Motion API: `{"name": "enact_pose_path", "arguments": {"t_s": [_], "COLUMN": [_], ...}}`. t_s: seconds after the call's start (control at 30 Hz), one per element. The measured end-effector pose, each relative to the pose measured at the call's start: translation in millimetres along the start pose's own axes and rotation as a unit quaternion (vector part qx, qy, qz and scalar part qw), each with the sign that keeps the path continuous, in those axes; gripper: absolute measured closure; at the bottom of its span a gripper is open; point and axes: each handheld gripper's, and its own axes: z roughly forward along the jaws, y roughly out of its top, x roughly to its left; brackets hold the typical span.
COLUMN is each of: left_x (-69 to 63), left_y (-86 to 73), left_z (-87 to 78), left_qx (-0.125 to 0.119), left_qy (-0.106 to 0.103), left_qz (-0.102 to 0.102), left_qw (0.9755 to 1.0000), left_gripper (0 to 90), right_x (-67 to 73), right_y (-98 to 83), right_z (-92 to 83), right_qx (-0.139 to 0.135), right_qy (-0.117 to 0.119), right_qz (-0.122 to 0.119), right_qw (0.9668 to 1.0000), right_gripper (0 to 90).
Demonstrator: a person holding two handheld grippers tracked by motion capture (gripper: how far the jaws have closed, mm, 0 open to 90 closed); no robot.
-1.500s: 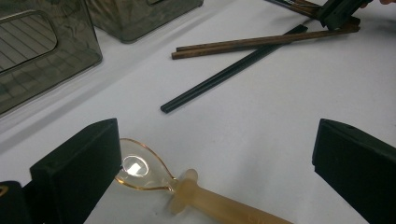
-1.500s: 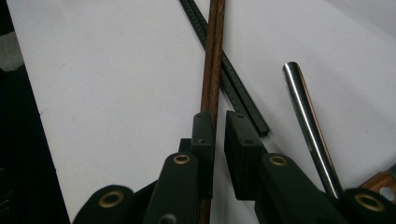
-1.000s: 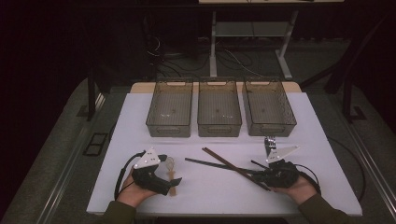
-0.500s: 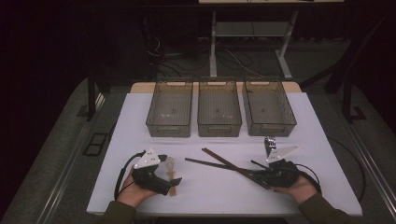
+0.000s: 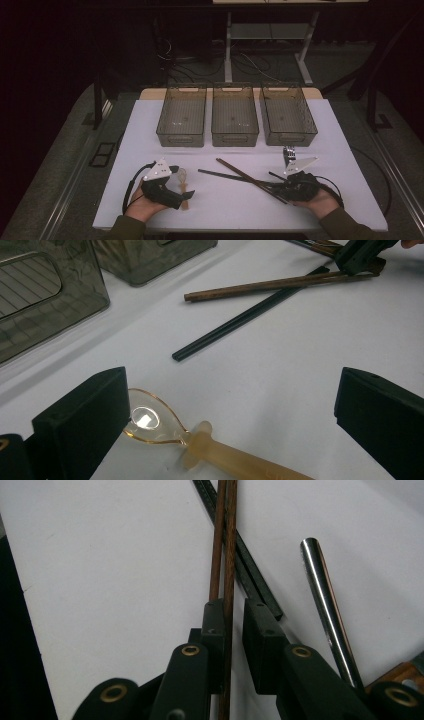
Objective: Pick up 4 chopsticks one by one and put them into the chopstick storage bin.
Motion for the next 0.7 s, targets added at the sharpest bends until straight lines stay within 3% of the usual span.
{"name": "enact_pose_path", "arguments": {"t_s": [0.7], "left_x": [-0.3], "left_y": [0.1], "left_z": [0.1], "left_qx": [0.0], "left_qy": [0.0], "left_qz": [0.0], "left_qw": [1.0], "left_gripper": [0.0], "right_x": [0.9], "right_y": [-0.8], "right_z": [3.4], "right_qx": [0.021], "right_qy": [-0.002], "right_qz": [-0.01], "right_qw": [0.9997], "right_gripper": [80.4]}}
